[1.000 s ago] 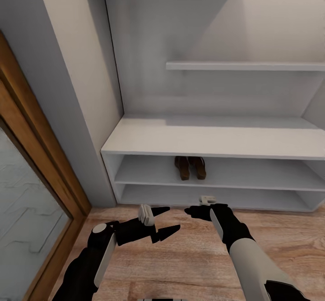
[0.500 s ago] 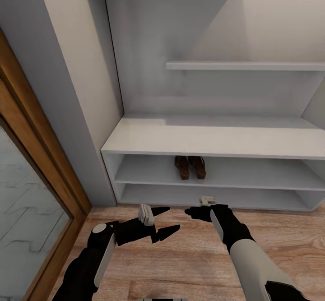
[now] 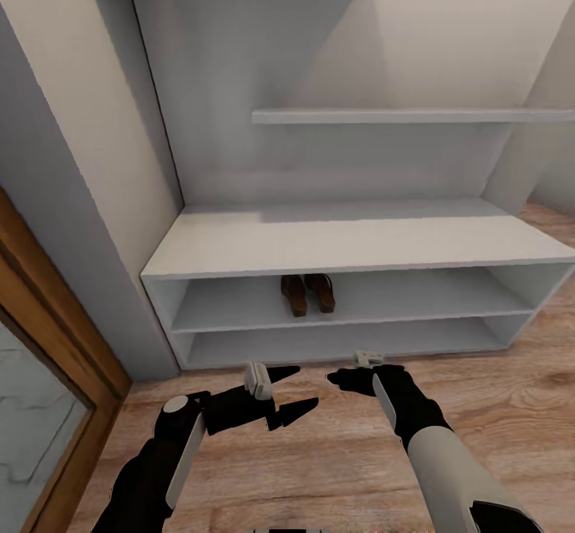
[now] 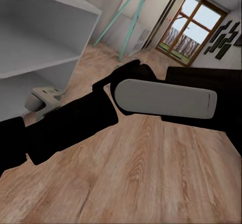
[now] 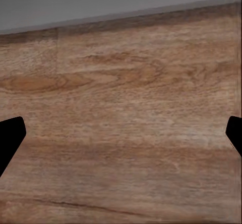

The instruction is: Pick up the two gym shoes and the two sandals from the corridor floor and place them onto the hallstand (shoe rack) in the corridor, making sure they are on the rack and not on the floor. Arrange them so the two gym shoes are next to each other and the two sandals are next to each other.

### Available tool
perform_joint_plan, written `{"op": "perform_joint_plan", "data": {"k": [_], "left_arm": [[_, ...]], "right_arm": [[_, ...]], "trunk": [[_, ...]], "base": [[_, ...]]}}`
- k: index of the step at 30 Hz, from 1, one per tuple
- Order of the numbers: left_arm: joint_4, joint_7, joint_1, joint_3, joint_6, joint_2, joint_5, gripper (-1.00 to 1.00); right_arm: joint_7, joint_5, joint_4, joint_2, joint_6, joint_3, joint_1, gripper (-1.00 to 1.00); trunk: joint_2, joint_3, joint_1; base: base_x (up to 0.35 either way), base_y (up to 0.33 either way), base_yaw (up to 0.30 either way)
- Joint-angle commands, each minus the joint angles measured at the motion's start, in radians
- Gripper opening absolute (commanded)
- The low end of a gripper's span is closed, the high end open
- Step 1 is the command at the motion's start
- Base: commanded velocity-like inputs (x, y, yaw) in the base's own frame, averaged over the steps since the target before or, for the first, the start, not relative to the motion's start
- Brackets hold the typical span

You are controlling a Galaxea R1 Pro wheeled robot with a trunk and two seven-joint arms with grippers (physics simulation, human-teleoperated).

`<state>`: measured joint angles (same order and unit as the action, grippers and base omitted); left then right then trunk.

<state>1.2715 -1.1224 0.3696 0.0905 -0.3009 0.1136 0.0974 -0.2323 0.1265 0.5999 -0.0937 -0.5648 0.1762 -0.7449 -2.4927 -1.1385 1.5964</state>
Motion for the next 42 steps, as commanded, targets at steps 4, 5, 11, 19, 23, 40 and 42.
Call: {"op": "perform_joint_plan", "data": {"k": [4,5,11,19,23,40,42], "left_arm": [[0.000,-0.002,0.000,0.000,-0.011,0.000,0.005,1.00],[0.000,-0.002,0.000,0.000,-0.011,0.000,0.005,1.00],[0.000,-0.002,0.000,0.000,-0.010,0.000,0.005,1.00],[0.000,-0.002,0.000,-0.001,-0.011,-0.001,0.005,1.00],[0.000,-0.002,0.000,-0.001,-0.011,-0.002,0.005,1.00],[0.000,-0.001,0.000,-0.002,-0.011,-0.002,0.003,1.00],[0.000,-0.001,0.000,-0.001,-0.012,-0.002,0.002,1.00]], "right_arm": [[-0.008,0.010,0.000,-0.001,-0.004,0.008,-0.001,1.00],[-0.008,0.010,0.000,-0.001,-0.004,0.008,-0.001,1.00],[-0.009,0.010,0.000,0.001,-0.004,0.008,-0.001,1.00],[-0.009,0.010,0.000,0.000,-0.004,0.008,-0.001,1.00],[-0.009,0.010,-0.001,0.000,-0.004,0.008,-0.001,1.00],[-0.009,0.010,-0.001,0.000,-0.004,0.008,-0.001,1.00],[-0.009,0.010,-0.001,0.000,-0.004,0.008,-0.001,1.00]], "trunk": [[0.000,-0.001,0.000],[0.000,-0.001,0.000],[0.000,-0.001,0.000],[0.000,-0.001,0.000],[0.000,-0.001,0.000],[0.000,-0.001,0.000],[0.000,-0.001,0.000]], "base": [[0.000,0.000,-0.300],[0.000,0.000,-0.300],[0.000,0.000,-0.300],[0.000,0.000,-0.300],[0.000,0.000,-0.300],[0.028,-0.085,-0.300],[0.137,-0.298,-0.300]]}}
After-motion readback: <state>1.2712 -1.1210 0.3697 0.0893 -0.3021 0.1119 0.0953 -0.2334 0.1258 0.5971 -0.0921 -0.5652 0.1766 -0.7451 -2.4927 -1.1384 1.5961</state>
